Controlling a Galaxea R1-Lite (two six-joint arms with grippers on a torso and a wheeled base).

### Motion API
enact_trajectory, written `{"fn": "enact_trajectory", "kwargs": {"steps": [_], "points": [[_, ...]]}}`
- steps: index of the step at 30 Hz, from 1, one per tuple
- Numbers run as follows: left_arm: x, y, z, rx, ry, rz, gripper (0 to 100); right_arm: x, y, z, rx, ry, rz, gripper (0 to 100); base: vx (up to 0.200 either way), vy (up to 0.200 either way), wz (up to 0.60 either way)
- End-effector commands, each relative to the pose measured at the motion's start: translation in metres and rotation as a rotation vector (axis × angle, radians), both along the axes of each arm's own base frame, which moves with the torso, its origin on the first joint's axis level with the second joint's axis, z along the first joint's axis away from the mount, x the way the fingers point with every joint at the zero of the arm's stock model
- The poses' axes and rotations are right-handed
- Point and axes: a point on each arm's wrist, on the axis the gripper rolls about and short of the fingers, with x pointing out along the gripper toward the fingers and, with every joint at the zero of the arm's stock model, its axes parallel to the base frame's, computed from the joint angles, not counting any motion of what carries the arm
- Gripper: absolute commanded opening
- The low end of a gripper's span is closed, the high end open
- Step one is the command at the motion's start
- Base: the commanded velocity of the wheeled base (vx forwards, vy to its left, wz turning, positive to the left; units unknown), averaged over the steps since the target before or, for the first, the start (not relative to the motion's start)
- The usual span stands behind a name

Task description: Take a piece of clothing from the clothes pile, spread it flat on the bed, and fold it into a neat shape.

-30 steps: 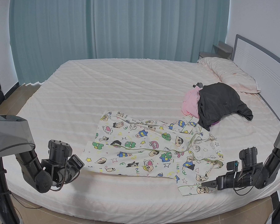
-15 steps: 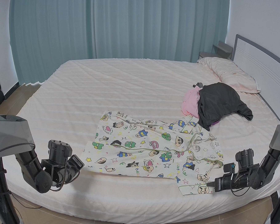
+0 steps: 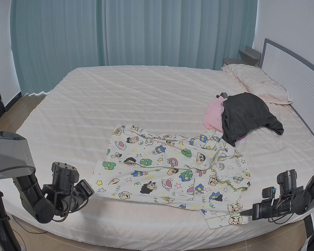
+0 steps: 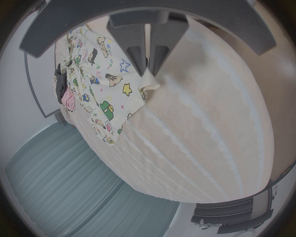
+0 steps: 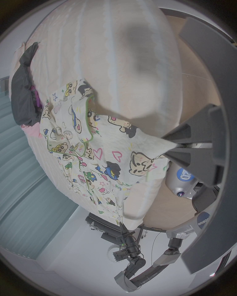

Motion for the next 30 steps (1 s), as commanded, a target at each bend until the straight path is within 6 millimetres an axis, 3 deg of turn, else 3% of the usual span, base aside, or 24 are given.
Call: {"fn": "enact_trajectory", "kwargs": {"steps": [1,13,21,30], "points": [[-0.007,0.000,0.001,0.017,0.003,-0.019,0,-0.012,-0.005,0.018,0.001,-0.017,-0.022,0,0.000,0.000,0.00],[-0.036,-0.010,-0.008,0.108,0.080,-0.129,0,-0.033,-0.008,0.036,-0.010,0.128,-0.039,0,0.000,0.000,0.00],[-0.058,-0.013,-0.016,0.163,0.149,-0.199,0,-0.041,-0.011,0.030,-0.068,0.191,-0.039,0,0.000,0.000,0.00],[-0.069,-0.012,-0.020,0.183,0.185,-0.226,0,-0.050,-0.010,0.024,-0.110,0.255,-0.023,0,0.000,0.000,0.00]]}}
